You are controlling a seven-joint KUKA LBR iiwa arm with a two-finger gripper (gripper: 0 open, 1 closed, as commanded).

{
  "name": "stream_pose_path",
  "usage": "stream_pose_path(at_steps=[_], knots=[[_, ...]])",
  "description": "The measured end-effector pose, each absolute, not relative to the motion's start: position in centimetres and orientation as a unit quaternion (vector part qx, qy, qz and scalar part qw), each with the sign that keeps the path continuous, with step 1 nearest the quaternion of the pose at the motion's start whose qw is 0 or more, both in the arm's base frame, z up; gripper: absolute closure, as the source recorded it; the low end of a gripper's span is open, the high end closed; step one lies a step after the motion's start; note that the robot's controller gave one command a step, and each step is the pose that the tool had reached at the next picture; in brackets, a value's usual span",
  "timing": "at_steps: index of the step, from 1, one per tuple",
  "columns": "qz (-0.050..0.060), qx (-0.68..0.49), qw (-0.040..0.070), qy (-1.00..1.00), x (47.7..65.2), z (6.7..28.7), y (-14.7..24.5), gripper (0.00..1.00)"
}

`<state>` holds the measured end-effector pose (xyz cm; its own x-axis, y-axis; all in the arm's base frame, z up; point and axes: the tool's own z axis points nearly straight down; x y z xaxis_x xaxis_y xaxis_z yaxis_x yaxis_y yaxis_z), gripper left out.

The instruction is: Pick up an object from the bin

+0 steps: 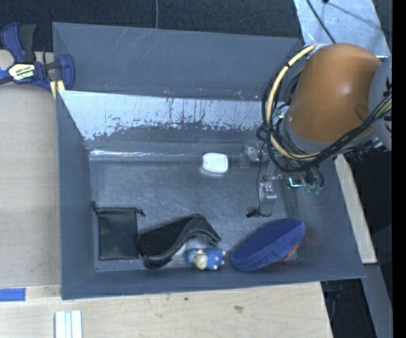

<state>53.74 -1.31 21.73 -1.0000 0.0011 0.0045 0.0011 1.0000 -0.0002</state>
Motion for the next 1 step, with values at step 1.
stream_pose_path(at_steps=[1], knots=[[-0.002,0.140,-0.005,-0.990,50.67,7.22,-6.72,0.00]])
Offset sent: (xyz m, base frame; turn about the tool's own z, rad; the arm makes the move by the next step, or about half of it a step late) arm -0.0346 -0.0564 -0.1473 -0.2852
